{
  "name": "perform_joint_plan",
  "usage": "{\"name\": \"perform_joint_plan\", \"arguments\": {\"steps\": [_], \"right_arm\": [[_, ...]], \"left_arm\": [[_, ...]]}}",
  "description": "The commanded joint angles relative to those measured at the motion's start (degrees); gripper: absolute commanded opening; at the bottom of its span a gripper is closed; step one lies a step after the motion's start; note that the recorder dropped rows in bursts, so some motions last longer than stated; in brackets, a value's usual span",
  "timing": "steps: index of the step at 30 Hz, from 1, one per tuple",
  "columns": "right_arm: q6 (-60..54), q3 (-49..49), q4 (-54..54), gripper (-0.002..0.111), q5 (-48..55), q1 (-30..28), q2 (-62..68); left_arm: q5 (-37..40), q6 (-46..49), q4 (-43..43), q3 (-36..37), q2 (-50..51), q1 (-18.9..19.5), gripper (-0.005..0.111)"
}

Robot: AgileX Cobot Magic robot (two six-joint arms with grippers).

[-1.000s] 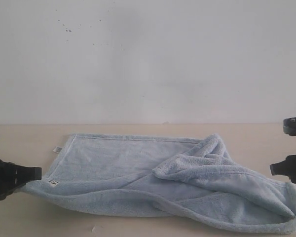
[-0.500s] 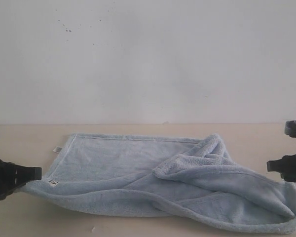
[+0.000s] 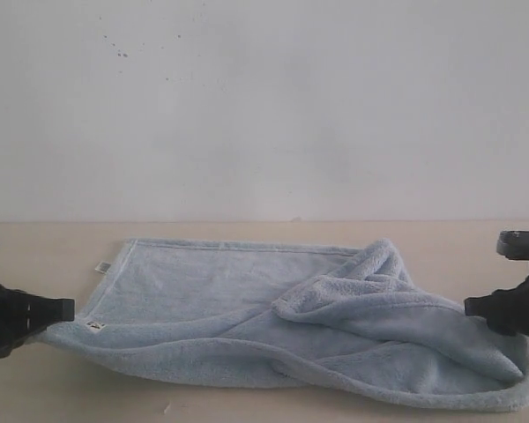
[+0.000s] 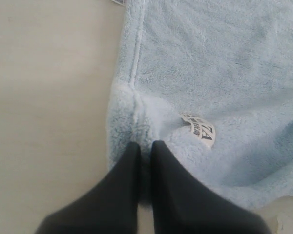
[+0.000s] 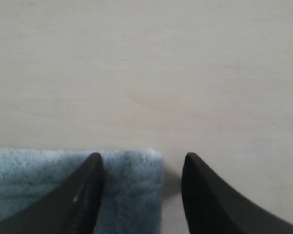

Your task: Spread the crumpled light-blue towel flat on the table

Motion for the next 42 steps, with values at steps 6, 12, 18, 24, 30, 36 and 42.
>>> {"name": "perform_joint_plan", "arguments": {"steps": [6,12,18,24,30,36,42], "right_arm": [[4.27,0.67,0.38,0.0,12.29,-2.65,-0.48],[-1.3,0.67,-0.9,0.0,18.37,-3.46,-8.94],[-1.58,0.67,-1.81,0.0,23.63,-3.46,-19.6],[-11.12,0.67,1.07,0.0,34.72,-3.46,-31.98],[-17.79,0.67,6.86,0.0,38.57,-3.46,-46.63],[-23.99,0.67,15.44,0.0,37.06,-3.46,-58.5],[-27.26,0.67,20.22,0.0,37.03,-3.33,-63.44]], "left_arm": [[-0.26,1.98,0.38,0.21,-0.31,-0.02,0.004],[1.21,2.14,0.38,0.21,-4.79,-0.02,0.004],[8.79,3.27,1.23,0.21,-18.72,-0.02,0.004],[18.51,3.27,1.93,0.21,-33.32,-0.02,0.004],[24.46,4.08,1.39,-2.28,-43.81,-1.84,0.004],[33.5,8.51,1.39,-9.59,-48.32,-5.46,0.004],[38.58,12.23,1.6,-15.59,-49.79,-7.14,0.004]]}}
